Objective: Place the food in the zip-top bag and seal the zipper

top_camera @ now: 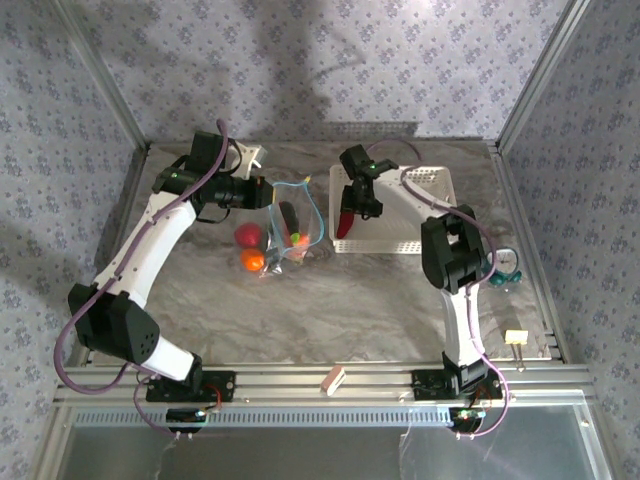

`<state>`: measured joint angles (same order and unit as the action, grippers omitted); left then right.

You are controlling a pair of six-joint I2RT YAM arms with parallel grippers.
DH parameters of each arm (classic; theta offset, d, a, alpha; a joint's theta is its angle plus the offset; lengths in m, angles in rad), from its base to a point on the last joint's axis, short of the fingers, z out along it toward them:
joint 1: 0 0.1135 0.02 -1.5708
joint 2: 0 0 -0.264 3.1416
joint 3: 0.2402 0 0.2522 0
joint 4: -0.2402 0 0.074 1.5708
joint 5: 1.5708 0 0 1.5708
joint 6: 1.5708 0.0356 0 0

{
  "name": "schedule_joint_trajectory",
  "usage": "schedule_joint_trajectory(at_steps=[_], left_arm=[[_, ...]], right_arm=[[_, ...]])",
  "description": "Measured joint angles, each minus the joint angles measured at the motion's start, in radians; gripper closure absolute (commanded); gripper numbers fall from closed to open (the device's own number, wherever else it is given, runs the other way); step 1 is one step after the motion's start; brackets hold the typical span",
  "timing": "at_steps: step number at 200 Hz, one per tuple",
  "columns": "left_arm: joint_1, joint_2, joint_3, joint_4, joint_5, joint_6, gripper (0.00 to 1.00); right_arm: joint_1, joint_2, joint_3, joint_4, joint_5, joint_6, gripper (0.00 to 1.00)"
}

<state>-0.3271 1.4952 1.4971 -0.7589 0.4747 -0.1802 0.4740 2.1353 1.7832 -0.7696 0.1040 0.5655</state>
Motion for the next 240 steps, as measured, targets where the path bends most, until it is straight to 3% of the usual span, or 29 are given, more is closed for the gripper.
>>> schedule_joint_trajectory(at_steps=[192, 207, 240], left_arm=[[0.0, 0.0, 0.0, 0.0, 0.0, 0.001, 0.9], [0.0, 0.0, 0.0, 0.0, 0.0, 0.001, 0.9], [0.0, 0.0, 0.0, 0.0, 0.0, 0.001, 0.9]], right_arm=[[0.003, 0.045, -0.02, 0.088, -0.139, 0.029, 0.42], [0.004, 0.045, -0.02, 0.087, -0.144, 0.028, 0.47], [0.005, 0.058, -0.001, 0.051, -0.14, 0.012, 0.75]])
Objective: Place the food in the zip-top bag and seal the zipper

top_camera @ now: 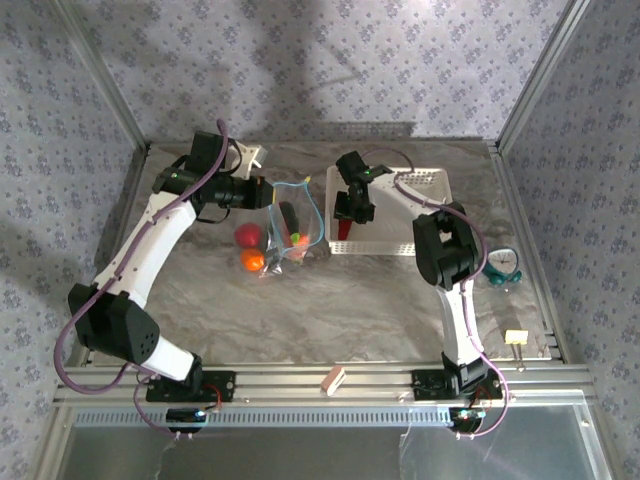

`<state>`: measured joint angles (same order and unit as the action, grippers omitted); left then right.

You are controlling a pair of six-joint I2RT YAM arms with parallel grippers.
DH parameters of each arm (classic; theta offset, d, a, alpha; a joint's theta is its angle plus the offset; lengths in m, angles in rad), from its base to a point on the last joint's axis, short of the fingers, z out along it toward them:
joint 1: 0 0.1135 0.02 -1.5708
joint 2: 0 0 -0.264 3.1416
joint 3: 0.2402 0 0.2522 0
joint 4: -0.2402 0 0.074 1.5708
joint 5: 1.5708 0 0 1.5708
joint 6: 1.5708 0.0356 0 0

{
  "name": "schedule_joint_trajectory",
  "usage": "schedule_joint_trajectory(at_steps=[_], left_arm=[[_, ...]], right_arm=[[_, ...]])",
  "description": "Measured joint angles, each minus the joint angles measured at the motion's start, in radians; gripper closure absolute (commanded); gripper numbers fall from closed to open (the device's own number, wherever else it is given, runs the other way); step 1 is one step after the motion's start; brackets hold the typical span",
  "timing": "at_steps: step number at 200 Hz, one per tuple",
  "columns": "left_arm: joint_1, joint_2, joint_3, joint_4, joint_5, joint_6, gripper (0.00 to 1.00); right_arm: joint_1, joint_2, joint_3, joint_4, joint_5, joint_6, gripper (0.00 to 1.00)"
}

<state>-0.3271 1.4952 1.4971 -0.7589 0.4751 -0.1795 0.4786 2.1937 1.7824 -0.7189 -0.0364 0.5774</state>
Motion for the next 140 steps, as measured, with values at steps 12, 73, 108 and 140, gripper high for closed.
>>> schedule_joint_trajectory(at_steps=[12, 73, 108, 140], left_arm=[[0.0, 0.0, 0.0, 0.0, 0.0, 0.0, 0.9], [0.0, 0.0, 0.0, 0.0, 0.0, 0.0, 0.9], [0.0, 0.012, 0.0, 0.002, 0.0, 0.0, 0.9], [0.0, 0.037, 0.0, 0.003, 0.0, 0.0, 0.9]], right_arm=[[-0.001, 0.01, 0.019, -0.015, 0.003, -0.003, 0.81], [-0.027, -0.004, -0.003, -0.007, 0.044, -0.019, 0.9], [-0.059, -0.054, -0.069, 0.015, 0.071, -0.034, 0.9], [-0.07, -0.134, -0.138, 0.043, 0.106, -0.045, 0.89]])
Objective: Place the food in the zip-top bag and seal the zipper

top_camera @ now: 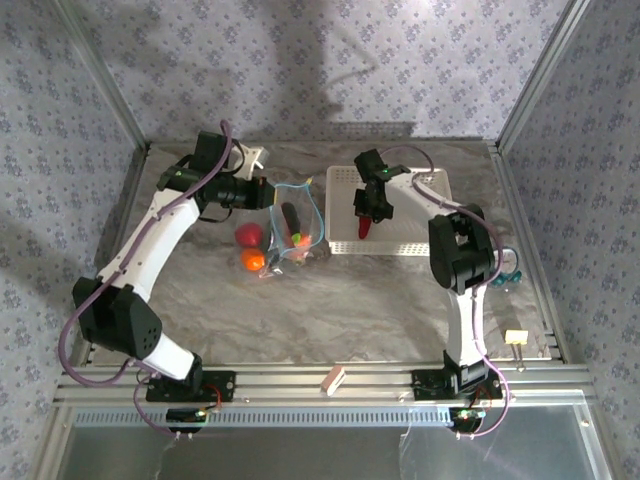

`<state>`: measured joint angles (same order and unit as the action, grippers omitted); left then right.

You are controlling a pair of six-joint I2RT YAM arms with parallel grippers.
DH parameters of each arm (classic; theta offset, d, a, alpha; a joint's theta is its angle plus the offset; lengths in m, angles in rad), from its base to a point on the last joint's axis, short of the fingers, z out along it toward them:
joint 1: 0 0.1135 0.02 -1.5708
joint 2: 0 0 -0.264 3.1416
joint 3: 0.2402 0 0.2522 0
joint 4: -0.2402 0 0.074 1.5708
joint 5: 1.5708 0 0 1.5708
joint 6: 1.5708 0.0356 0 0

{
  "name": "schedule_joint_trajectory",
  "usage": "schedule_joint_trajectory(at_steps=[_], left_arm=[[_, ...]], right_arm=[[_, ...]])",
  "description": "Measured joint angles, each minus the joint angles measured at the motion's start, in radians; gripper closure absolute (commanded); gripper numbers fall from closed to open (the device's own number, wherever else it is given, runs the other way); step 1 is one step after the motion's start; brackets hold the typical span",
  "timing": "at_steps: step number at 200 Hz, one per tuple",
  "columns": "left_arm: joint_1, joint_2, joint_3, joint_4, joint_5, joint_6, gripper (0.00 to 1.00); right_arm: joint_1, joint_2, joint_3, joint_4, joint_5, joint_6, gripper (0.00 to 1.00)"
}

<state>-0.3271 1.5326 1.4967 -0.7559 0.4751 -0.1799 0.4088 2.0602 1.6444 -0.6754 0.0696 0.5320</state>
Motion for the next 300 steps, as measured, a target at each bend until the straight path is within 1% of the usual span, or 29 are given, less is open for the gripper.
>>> schedule_joint_trajectory(at_steps=[27, 53, 67, 95, 121, 153, 178, 210, 242, 263, 279, 294, 300], left_arm=[[0.0, 0.016, 0.0, 0.0, 0.0, 0.0, 0.9], [0.0, 0.025, 0.0, 0.001, 0.0, 0.0, 0.91], [0.0, 0.027, 0.0, 0.001, 0.0, 0.0, 0.91], [0.0, 0.03, 0.0, 0.002, 0.0, -0.001, 0.91], [0.0, 0.045, 0.0, 0.005, 0.0, -0.004, 0.91], [0.0, 0.052, 0.0, 0.007, 0.0, -0.005, 0.91], [0.0, 0.052, 0.0, 0.008, 0.0, -0.005, 0.91], [0.0, 0.052, 0.0, 0.008, 0.0, -0.006, 0.91], [0.0, 0.052, 0.0, 0.008, 0.0, -0.015, 0.9], [0.0, 0.052, 0.001, 0.008, 0.0, -0.016, 0.9], [0.0, 0.052, 0.006, 0.008, 0.0, -0.016, 0.9], [0.0, 0.052, 0.011, 0.008, 0.002, -0.019, 0.9], [0.0, 0.052, 0.012, 0.008, 0.003, -0.019, 0.9]], right_arm=[[0.017, -0.107, -0.018, 0.049, 0.043, -0.028, 0.89], [0.068, -0.267, -0.062, 0.148, 0.09, -0.071, 0.89], [0.113, -0.366, -0.109, 0.209, 0.118, -0.099, 0.88], [0.234, -0.559, -0.236, 0.351, 0.18, -0.154, 0.88], [0.33, -0.65, -0.337, 0.469, 0.209, -0.183, 0.88], [0.431, -0.641, -0.42, 0.581, 0.237, -0.209, 0.88], [0.483, -0.601, -0.441, 0.627, 0.238, -0.211, 0.87], [0.502, -0.552, -0.442, 0.647, 0.238, -0.192, 0.87], [0.504, -0.499, -0.441, 0.621, 0.24, -0.154, 0.82], [0.504, -0.456, -0.434, 0.583, 0.237, -0.128, 0.77], [0.504, -0.43, -0.424, 0.564, 0.229, -0.119, 0.67], [0.504, -0.411, -0.407, 0.545, 0.222, -0.114, 0.61], [0.504, -0.407, -0.401, 0.539, 0.221, -0.112, 0.61]])
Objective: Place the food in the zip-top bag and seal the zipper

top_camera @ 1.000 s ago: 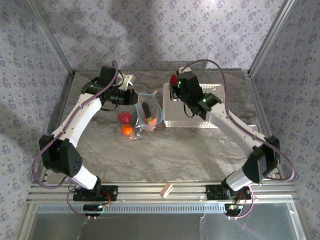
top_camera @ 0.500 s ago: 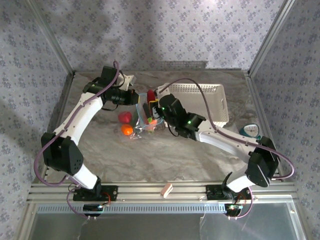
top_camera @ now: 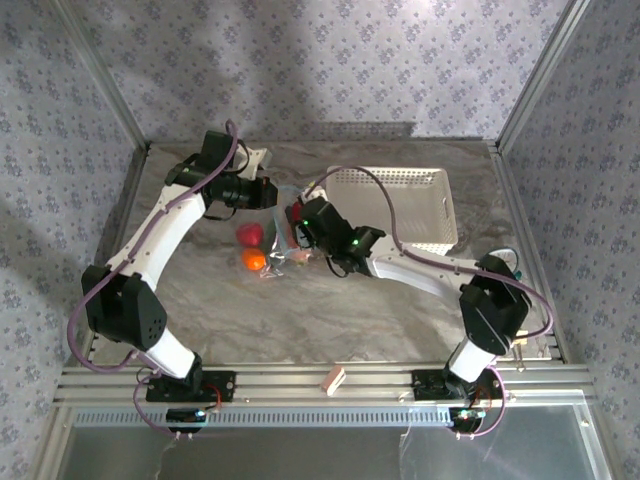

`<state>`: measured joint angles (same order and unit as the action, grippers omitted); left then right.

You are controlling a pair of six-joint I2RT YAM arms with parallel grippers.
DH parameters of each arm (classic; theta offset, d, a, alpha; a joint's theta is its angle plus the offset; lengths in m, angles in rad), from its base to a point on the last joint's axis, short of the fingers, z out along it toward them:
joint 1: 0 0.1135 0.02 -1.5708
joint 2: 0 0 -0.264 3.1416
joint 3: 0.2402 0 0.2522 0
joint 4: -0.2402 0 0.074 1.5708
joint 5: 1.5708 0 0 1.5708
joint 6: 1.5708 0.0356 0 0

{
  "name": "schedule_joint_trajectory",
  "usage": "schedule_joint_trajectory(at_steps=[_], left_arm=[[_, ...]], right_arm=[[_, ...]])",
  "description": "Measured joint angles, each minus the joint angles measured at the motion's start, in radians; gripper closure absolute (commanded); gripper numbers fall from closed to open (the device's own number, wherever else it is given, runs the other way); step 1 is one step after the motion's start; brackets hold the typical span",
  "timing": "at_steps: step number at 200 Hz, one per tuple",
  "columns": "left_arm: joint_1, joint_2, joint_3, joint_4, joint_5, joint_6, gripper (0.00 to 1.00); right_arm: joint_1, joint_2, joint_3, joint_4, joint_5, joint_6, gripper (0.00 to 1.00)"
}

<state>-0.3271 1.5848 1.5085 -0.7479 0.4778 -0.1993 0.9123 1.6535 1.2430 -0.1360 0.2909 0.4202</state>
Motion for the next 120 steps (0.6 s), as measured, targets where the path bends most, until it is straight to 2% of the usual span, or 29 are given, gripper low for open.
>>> schedule_joint_trajectory(at_steps=[20, 58, 98, 120], left_arm=[[0.0, 0.0, 0.0, 0.0, 0.001, 0.0, 0.9], [0.0, 0.0, 0.0, 0.0, 0.001, 0.0, 0.91], [0.0, 0.0, 0.001, -0.001, 0.002, 0.001, 0.98], [0.0, -0.001, 0.002, -0.008, 0.002, 0.014, 1.0]], right_arm=[[0.0, 0.002, 0.018, -0.016, -0.007, 0.0, 0.52], [-0.021, -0.008, 0.039, -0.022, -0.054, -0.014, 0.45], [-0.092, -0.072, 0.074, -0.064, -0.198, -0.051, 0.48], [-0.152, -0.134, 0.099, -0.087, -0.291, -0.08, 0.59]])
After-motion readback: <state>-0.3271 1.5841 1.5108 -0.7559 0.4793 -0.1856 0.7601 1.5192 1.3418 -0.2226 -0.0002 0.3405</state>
